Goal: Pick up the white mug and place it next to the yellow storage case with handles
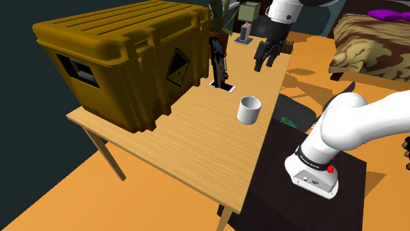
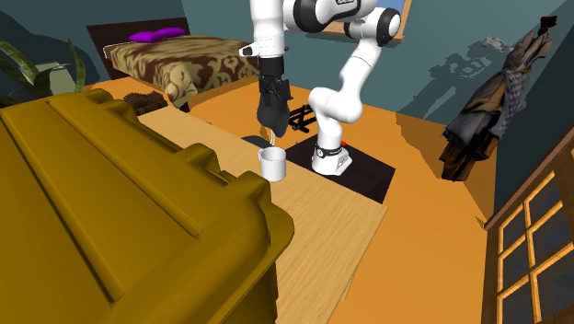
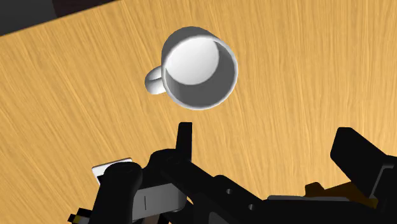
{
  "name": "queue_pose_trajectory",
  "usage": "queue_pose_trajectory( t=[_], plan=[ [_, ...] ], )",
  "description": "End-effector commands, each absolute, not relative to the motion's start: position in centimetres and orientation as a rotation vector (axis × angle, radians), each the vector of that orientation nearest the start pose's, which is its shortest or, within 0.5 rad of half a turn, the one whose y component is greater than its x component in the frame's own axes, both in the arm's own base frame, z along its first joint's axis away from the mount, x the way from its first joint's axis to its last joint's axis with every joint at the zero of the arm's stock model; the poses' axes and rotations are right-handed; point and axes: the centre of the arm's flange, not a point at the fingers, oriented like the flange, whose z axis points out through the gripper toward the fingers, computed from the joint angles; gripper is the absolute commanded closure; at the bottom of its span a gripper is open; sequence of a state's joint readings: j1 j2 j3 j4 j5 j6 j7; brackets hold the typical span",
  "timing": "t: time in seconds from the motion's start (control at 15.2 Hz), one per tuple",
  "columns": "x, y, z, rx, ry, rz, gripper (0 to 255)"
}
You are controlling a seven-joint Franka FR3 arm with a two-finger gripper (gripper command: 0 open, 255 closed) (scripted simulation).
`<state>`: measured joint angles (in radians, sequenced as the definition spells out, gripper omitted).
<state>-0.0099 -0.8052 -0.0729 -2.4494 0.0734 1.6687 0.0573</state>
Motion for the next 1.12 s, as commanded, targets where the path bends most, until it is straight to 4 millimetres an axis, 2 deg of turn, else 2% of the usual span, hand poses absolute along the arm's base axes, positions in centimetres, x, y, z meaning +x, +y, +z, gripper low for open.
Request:
queue_pose_trajectory(
  t=[0.0,0.86,1.06],
  plan=[
    [30.8,-2.3,56.1,-3.010,0.188,-0.035,0],
    [30.4,3.2,39.3,-3.150,0.003,-0.174,0],
    [30.6,3.3,37.5,-3.156,-0.005,-0.180,0]
  ],
)
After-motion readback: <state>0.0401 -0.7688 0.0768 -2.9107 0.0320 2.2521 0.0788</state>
